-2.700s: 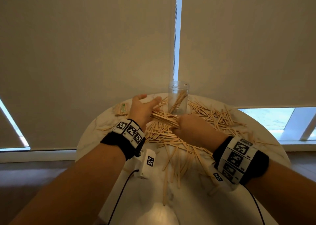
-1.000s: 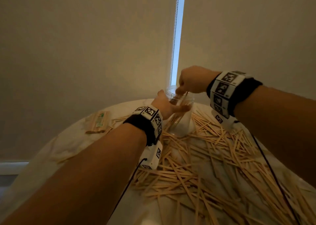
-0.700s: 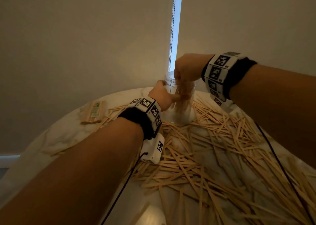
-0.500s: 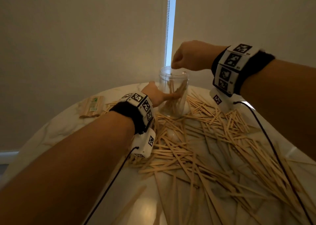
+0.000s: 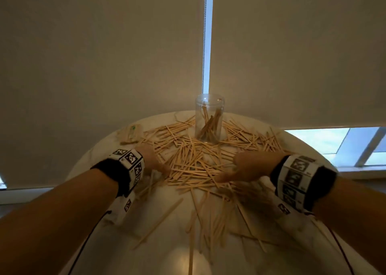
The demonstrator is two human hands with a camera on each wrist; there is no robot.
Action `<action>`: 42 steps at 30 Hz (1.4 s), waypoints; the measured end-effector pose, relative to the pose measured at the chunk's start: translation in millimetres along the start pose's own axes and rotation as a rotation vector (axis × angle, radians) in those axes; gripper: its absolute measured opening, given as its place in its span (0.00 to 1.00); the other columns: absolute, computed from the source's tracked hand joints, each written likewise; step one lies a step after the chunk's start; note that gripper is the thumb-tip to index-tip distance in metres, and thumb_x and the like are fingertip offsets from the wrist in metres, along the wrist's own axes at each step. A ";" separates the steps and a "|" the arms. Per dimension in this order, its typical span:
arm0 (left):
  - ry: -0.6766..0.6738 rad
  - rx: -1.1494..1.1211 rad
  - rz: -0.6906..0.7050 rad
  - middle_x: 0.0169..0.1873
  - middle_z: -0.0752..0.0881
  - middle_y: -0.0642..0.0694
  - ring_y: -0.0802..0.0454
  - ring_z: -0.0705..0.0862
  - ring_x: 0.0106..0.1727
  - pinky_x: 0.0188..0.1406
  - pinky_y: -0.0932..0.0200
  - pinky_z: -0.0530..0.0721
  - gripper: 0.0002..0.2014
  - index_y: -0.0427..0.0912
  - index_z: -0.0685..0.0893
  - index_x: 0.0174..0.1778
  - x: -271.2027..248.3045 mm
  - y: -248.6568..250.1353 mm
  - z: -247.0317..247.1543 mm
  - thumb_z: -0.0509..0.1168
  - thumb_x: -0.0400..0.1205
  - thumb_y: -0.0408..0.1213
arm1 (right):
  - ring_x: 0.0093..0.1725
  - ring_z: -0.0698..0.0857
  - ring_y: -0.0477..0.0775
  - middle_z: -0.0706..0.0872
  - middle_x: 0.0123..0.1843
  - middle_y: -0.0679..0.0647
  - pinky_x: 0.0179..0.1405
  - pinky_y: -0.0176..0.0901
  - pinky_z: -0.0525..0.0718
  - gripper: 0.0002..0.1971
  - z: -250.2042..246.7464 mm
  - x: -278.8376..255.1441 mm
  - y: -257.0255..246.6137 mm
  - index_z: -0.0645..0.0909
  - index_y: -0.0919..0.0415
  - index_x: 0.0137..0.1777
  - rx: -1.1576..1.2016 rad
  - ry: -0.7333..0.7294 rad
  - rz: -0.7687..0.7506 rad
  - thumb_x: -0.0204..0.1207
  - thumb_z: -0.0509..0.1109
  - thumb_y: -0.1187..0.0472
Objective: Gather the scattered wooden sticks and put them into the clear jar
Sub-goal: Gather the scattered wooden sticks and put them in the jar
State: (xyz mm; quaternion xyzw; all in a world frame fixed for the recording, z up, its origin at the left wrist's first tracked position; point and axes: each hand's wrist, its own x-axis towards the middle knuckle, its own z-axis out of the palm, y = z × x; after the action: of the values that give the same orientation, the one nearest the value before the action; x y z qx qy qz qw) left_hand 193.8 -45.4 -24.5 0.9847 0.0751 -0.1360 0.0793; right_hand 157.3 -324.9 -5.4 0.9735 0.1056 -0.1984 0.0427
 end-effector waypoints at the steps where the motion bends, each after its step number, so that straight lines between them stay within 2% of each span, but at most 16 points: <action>1: 0.000 -0.002 0.001 0.58 0.87 0.41 0.44 0.85 0.58 0.55 0.54 0.83 0.52 0.33 0.76 0.72 -6.3 -0.6 5.6 0.74 0.64 0.72 | 0.40 0.84 0.56 0.87 0.40 0.55 0.40 0.47 0.80 0.51 4.8 -0.2 -10.0 0.85 0.64 0.41 -0.029 -0.010 -0.018 0.56 0.53 0.12; 3: 0.048 0.012 0.020 0.67 0.83 0.40 0.42 0.82 0.65 0.63 0.50 0.82 0.51 0.37 0.75 0.75 -15.0 5.0 14.3 0.73 0.66 0.72 | 0.36 0.80 0.54 0.83 0.36 0.53 0.38 0.48 0.80 0.44 11.0 0.4 -29.1 0.83 0.64 0.39 -0.060 0.026 -0.075 0.62 0.60 0.16; 6: 0.099 -0.035 0.129 0.64 0.84 0.42 0.45 0.83 0.63 0.64 0.50 0.83 0.34 0.41 0.83 0.68 -22.8 20.6 22.2 0.76 0.71 0.61 | 0.36 0.77 0.53 0.81 0.39 0.54 0.36 0.44 0.78 0.28 11.4 5.1 -49.7 0.82 0.64 0.47 0.033 0.092 -0.144 0.76 0.68 0.34; 7: 0.106 -0.058 0.145 0.66 0.82 0.41 0.44 0.81 0.65 0.65 0.51 0.82 0.33 0.41 0.83 0.68 -24.6 24.8 24.1 0.77 0.72 0.58 | 0.35 0.76 0.52 0.79 0.38 0.54 0.33 0.42 0.75 0.24 9.4 6.5 -52.8 0.81 0.63 0.43 0.064 0.097 -0.149 0.78 0.70 0.38; 10: 0.103 -0.067 0.005 0.79 0.64 0.33 0.34 0.66 0.79 0.76 0.43 0.70 0.50 0.40 0.68 0.79 -31.4 31.7 27.8 0.73 0.69 0.68 | 0.30 0.73 0.50 0.76 0.31 0.52 0.27 0.41 0.71 0.21 5.8 8.6 -54.4 0.74 0.57 0.31 0.066 0.110 -0.129 0.77 0.72 0.43; 11: 0.099 -0.037 -0.041 0.80 0.61 0.31 0.32 0.62 0.80 0.77 0.40 0.67 0.54 0.40 0.65 0.80 -32.4 32.1 28.7 0.71 0.67 0.73 | 0.31 0.74 0.50 0.77 0.33 0.52 0.27 0.41 0.72 0.22 6.5 9.3 -52.9 0.76 0.59 0.34 0.056 0.110 -0.120 0.76 0.72 0.40; 14: 0.039 0.049 -0.015 0.75 0.70 0.33 0.34 0.69 0.75 0.75 0.42 0.69 0.53 0.40 0.72 0.75 -35.8 33.4 28.4 0.64 0.65 0.80 | 0.44 0.79 0.54 0.81 0.46 0.53 0.38 0.44 0.76 0.33 10.6 8.0 -48.8 0.78 0.61 0.57 0.037 0.097 -0.110 0.69 0.73 0.31; 17: 0.029 0.052 0.033 0.72 0.73 0.37 0.37 0.71 0.74 0.76 0.45 0.69 0.44 0.40 0.74 0.73 -42.4 35.2 26.1 0.67 0.72 0.72 | 0.46 0.80 0.56 0.80 0.45 0.53 0.35 0.42 0.74 0.27 10.3 6.8 -44.8 0.81 0.62 0.58 0.032 0.161 -0.132 0.73 0.75 0.38; 19: 0.019 0.012 0.052 0.69 0.79 0.39 0.40 0.77 0.69 0.72 0.46 0.76 0.40 0.40 0.79 0.68 -38.6 31.5 24.8 0.71 0.71 0.70 | 0.42 0.80 0.55 0.80 0.42 0.53 0.29 0.40 0.72 0.19 9.4 6.2 -43.4 0.84 0.62 0.51 0.029 0.209 -0.141 0.76 0.74 0.44; 22: 0.011 -0.025 0.082 0.63 0.83 0.40 0.43 0.82 0.62 0.64 0.48 0.82 0.42 0.41 0.81 0.60 -37.9 25.3 24.5 0.72 0.64 0.74 | 0.32 0.74 0.52 0.74 0.32 0.51 0.23 0.39 0.67 0.17 11.6 3.1 -40.4 0.73 0.58 0.34 -0.009 0.234 -0.123 0.78 0.70 0.50; 26: -0.007 0.040 0.087 0.67 0.77 0.40 0.43 0.78 0.67 0.67 0.49 0.80 0.45 0.41 0.76 0.72 -43.2 26.0 26.7 0.76 0.66 0.68 | 0.41 0.77 0.56 0.72 0.33 0.50 0.28 0.40 0.69 0.12 12.9 -3.5 -39.1 0.74 0.60 0.46 -0.055 0.229 -0.118 0.81 0.68 0.51; 31: -0.006 0.063 0.129 0.61 0.84 0.41 0.45 0.83 0.61 0.59 0.53 0.84 0.32 0.39 0.80 0.70 -42.1 33.4 24.4 0.77 0.75 0.53 | 0.39 0.76 0.55 0.75 0.37 0.54 0.30 0.40 0.71 0.08 8.6 -10.0 -42.5 0.79 0.66 0.53 -0.022 0.181 -0.105 0.83 0.65 0.60; 34: -0.008 0.080 0.140 0.51 0.85 0.43 0.47 0.82 0.50 0.49 0.58 0.83 0.24 0.37 0.84 0.62 -42.6 36.4 23.6 0.76 0.77 0.49 | 0.39 0.77 0.55 0.73 0.33 0.51 0.31 0.41 0.73 0.12 9.1 -12.3 -42.2 0.81 0.65 0.51 -0.007 0.194 -0.076 0.81 0.70 0.55; 38: -0.022 0.112 0.142 0.33 0.77 0.47 0.49 0.80 0.44 0.41 0.59 0.77 0.16 0.37 0.81 0.46 -43.1 40.8 21.0 0.75 0.79 0.46 | 0.34 0.75 0.53 0.74 0.34 0.53 0.31 0.41 0.72 0.07 10.8 -12.1 -41.6 0.77 0.64 0.42 -0.004 0.196 -0.042 0.81 0.66 0.63; 40: -0.028 0.121 0.129 0.29 0.75 0.47 0.50 0.78 0.39 0.36 0.59 0.76 0.16 0.37 0.78 0.38 -45.0 42.3 19.9 0.75 0.79 0.45 | 0.36 0.76 0.53 0.75 0.34 0.53 0.33 0.41 0.74 0.05 9.3 -12.6 -41.5 0.79 0.65 0.46 -0.001 0.190 -0.038 0.81 0.66 0.63; 42: -0.043 0.124 0.126 0.28 0.75 0.43 0.51 0.78 0.34 0.30 0.56 0.76 0.19 0.39 0.74 0.31 -45.7 43.1 19.0 0.75 0.79 0.43 | 0.42 0.77 0.55 0.82 0.43 0.58 0.39 0.42 0.75 0.09 9.1 -15.0 -40.3 0.83 0.68 0.54 0.005 0.174 -0.042 0.82 0.65 0.62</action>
State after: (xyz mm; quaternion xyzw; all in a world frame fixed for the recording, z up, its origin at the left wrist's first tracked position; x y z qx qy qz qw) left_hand 152.8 -96.6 -23.9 0.9873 0.0028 -0.1562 0.0282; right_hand 131.4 -289.6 -9.5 0.9847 0.1289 -0.1145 0.0268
